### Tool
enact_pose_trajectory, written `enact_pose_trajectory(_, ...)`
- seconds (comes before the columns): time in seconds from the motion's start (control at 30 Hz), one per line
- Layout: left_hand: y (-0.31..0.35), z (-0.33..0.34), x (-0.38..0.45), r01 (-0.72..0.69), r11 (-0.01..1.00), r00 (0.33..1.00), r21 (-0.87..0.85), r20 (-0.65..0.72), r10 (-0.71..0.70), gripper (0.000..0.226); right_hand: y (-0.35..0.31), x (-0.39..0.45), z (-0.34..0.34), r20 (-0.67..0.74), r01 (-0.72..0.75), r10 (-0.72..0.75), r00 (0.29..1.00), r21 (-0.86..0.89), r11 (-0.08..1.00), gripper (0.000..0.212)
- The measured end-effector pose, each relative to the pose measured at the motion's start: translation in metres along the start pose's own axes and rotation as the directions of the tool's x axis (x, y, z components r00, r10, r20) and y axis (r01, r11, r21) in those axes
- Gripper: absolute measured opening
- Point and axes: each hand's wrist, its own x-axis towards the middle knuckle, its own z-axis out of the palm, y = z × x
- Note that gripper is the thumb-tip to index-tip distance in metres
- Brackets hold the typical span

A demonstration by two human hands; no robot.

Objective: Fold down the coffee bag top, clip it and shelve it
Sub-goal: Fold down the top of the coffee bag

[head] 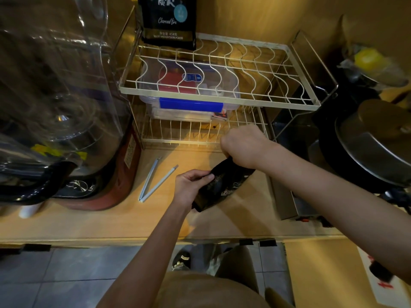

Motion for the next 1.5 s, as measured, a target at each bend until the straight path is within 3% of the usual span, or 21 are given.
enact_pose_trajectory(0.13, 0.006, -0.009, 0.001, -0.012, 0.996, 0.998, 0.093, 0.059, 0.006, 0.012, -0.003, -0.002, -0.003, 0.011, 0.009, -0.009, 1.0, 0.061, 0.998, 0.013)
enact_pose_trajectory(0.33, 0.024, -0.013, -0.011, -0.164, 0.934, 0.937, 0.318, 0.347, 0.047, 0.062, -0.005, 0.003, -0.004, 0.013, 0.026, -0.028, 1.0, 0.17, 0.985, 0.015)
enact_pose_trajectory(0.4, 0.021, -0.005, -0.015, -0.226, 0.884, 0.944, 0.409, 0.314, 0.096, 0.068, -0.007, 0.006, -0.002, -0.008, 0.036, -0.035, 0.999, 0.195, 0.98, 0.015)
enact_pose_trajectory(0.47, 0.016, -0.002, -0.016, -0.272, 0.854, 0.957, 0.443, 0.219, 0.191, 0.06, -0.006, 0.008, 0.0, -0.044, 0.063, -0.054, 0.998, 0.239, 0.969, 0.017)
enact_pose_trajectory(0.63, 0.017, -0.014, -0.014, -0.289, 0.888, 0.95, 0.359, 0.225, 0.217, 0.041, 0.005, 0.005, 0.007, 0.017, 0.134, -0.151, 0.988, 0.367, 0.921, 0.033)
enact_pose_trajectory(0.93, 0.016, -0.018, -0.007, -0.181, 0.953, 0.971, 0.241, 0.196, 0.135, 0.015, 0.007, 0.011, 0.016, -0.139, 0.174, -0.136, 0.981, 0.317, 0.932, 0.019)
enact_pose_trajectory(1.2, 0.022, -0.014, -0.011, -0.15, 0.982, 0.976, 0.111, 0.176, 0.129, 0.025, 0.006, 0.012, 0.026, -0.149, 0.168, -0.114, 0.982, 0.432, 0.886, 0.019)
enact_pose_trajectory(1.33, 0.027, -0.01, -0.01, -0.102, 0.993, 0.988, 0.059, 0.119, 0.095, 0.006, 0.02, 0.009, 0.033, -0.176, 0.139, -0.034, 0.984, 0.628, 0.766, 0.029)
enact_pose_trajectory(1.43, 0.027, -0.015, -0.009, -0.053, 0.999, 0.994, 0.002, 0.099, 0.052, 0.009, 0.036, 0.001, 0.048, -0.108, 0.056, 0.05, 0.993, 0.793, 0.607, 0.058)
enact_pose_trajectory(1.5, 0.027, -0.016, -0.008, -0.028, 0.999, 0.993, -0.026, 0.112, 0.03, 0.013, 0.038, -0.004, 0.061, -0.08, 0.028, 0.081, 0.993, 0.858, 0.514, 0.058)
